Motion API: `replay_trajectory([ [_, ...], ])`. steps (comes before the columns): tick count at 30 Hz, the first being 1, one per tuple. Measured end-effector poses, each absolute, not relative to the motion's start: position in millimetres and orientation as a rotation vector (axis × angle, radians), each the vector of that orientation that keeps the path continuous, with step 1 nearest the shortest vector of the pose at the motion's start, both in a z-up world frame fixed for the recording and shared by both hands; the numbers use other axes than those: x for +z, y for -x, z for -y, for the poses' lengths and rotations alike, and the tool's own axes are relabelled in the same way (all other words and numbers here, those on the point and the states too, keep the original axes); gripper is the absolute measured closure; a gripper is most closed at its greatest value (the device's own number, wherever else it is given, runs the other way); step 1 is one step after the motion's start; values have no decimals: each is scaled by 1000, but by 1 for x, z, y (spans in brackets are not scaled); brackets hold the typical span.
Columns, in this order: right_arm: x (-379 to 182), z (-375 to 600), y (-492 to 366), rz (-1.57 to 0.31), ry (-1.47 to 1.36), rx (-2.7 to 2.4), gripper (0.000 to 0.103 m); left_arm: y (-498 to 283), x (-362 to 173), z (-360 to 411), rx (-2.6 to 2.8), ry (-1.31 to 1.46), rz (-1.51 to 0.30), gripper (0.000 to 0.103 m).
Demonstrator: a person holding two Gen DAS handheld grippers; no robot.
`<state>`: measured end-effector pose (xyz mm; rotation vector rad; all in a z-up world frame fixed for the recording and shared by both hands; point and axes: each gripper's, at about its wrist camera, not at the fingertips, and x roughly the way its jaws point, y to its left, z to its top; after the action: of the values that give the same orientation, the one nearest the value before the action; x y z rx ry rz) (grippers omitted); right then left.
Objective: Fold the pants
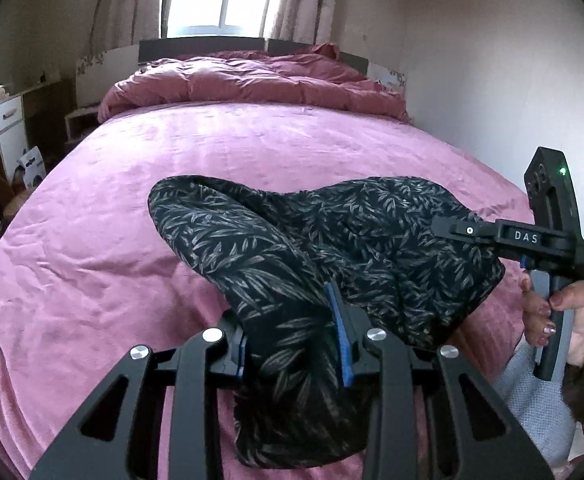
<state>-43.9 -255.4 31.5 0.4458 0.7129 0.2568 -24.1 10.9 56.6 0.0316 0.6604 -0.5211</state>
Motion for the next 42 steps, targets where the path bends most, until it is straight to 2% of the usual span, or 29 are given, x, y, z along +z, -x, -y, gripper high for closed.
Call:
replay_trajectory([
  [11,46,257,32,-639,-452,266,69,17,51,-3,-509,-29,-614,72],
  [23,71,268,-52,-514,-415,247,69,-61,62,12,-456,-11,-548,72],
  [28,47,276,-95,-552,-447,202,69,-104,34,20,-380,-66,-593,68],
  [30,22,285,-114,-644,-454,124,65,-123,12,23,-350,-88,-668,65],
  [31,12,289,-120,-690,-463,97,62,-128,0,20,-337,-81,-698,59],
  [33,-2,301,-124,-727,-501,92,50,-124,-10,9,-348,-27,-680,50],
  [35,0,303,-123,-737,-502,89,50,-118,-12,2,-317,2,-686,32],
  [39,10,296,-113,-737,-481,35,50,-101,-13,-5,-293,-1,-692,28],
  [42,34,285,-91,-673,-365,-58,50,-80,-6,-1,-287,-44,-639,24],
])
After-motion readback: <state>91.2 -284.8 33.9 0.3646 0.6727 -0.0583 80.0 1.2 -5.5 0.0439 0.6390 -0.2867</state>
